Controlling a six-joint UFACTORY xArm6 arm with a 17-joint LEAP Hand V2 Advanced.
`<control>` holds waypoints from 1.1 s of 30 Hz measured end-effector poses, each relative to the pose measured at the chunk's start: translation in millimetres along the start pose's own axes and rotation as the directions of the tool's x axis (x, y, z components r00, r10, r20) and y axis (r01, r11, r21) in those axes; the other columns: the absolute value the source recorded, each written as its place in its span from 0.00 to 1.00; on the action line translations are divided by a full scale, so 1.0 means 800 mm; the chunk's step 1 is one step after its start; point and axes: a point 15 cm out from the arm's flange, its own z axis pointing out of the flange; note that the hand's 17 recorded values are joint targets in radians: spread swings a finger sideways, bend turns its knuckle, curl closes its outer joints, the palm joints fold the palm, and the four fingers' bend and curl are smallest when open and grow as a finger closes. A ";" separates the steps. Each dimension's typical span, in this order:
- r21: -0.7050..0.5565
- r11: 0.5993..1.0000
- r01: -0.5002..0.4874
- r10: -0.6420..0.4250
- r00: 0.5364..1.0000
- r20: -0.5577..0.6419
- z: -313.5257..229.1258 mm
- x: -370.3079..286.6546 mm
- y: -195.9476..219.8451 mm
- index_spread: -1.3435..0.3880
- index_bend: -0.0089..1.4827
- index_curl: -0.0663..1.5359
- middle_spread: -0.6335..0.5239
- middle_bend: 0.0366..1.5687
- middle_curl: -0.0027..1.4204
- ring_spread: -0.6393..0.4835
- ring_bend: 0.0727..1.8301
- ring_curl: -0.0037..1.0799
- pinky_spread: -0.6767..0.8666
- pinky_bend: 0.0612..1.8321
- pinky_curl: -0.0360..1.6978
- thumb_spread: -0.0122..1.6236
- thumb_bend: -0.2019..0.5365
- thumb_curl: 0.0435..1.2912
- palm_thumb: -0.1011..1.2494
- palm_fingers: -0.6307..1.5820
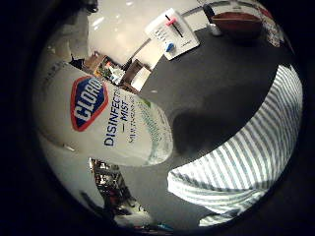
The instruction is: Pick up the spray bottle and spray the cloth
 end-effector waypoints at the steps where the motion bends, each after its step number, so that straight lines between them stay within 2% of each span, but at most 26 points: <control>1: 0.000 1.000 0.001 -0.001 1.000 0.000 0.001 -0.001 -0.001 0.61 0.75 0.47 0.39 0.83 0.48 0.38 0.77 0.52 0.21 0.67 0.36 0.43 0.24 0.77 0.73 0.84; 4: 0.001 1.000 0.003 -0.003 1.000 -0.001 0.005 0.004 -0.004 0.60 0.72 0.46 0.39 0.82 0.48 0.38 0.76 0.51 0.18 0.65 0.34 0.43 0.22 0.74 0.69 0.84; 8: -0.003 1.000 0.007 -0.007 1.000 -0.002 0.011 0.003 -0.003 0.55 0.59 0.43 0.36 0.78 0.45 0.36 0.74 0.47 0.10 0.58 0.30 0.44 0.21 0.67 0.60 0.81; 9: -0.005 1.000 0.011 -0.011 1.000 -0.002 0.011 0.002 -0.003 0.53 0.55 0.43 0.35 0.76 0.43 0.33 0.71 0.45 0.07 0.54 0.28 0.45 0.21 0.64 0.58 0.79; 13: -0.020 1.000 0.024 -0.024 1.000 0.001 0.015 -0.004 0.002 0.48 0.42 0.40 0.28 0.62 0.38 0.24 0.62 0.38 0.09 0.54 0.27 0.51 0.22 0.55 0.51 0.73; 17: -0.040 0.998 0.041 -0.041 0.999 0.001 0.017 -0.008 0.007 0.44 0.37 0.39 0.24 0.49 0.33 0.22 0.57 0.34 0.20 0.54 0.27 0.58 0.22 0.47 0.47 0.67; 21: -0.055 0.997 0.048 -0.048 0.999 0.004 0.021 -0.010 0.012 0.42 0.36 0.38 0.23 0.42 0.30 0.25 0.52 0.29 0.34 0.55 0.26 0.63 0.22 0.40 0.40 0.61; 25: -0.060 0.997 0.058 -0.057 0.998 0.007 0.022 -0.015 0.013 0.43 0.32 0.36 0.28 0.32 0.27 0.36 0.46 0.24 0.50 0.63 0.27 0.64 0.23 0.33 0.33 0.51; 31: -0.073 0.992 0.099 -0.099 0.995 0.008 0.013 -0.029 0.007 0.47 0.28 0.33 0.36 0.25 0.25 0.58 0.38 0.18 0.73 0.59 0.23 0.63 0.23 0.28 0.29 0.41; 33: -0.076 0.989 0.124 -0.124 0.992 0.005 0.006 -0.039 0.002 0.47 0.27 0.32 0.37 0.24 0.25 0.61 0.37 0.16 0.77 0.58 0.21 0.63 0.23 0.28 0.29 0.41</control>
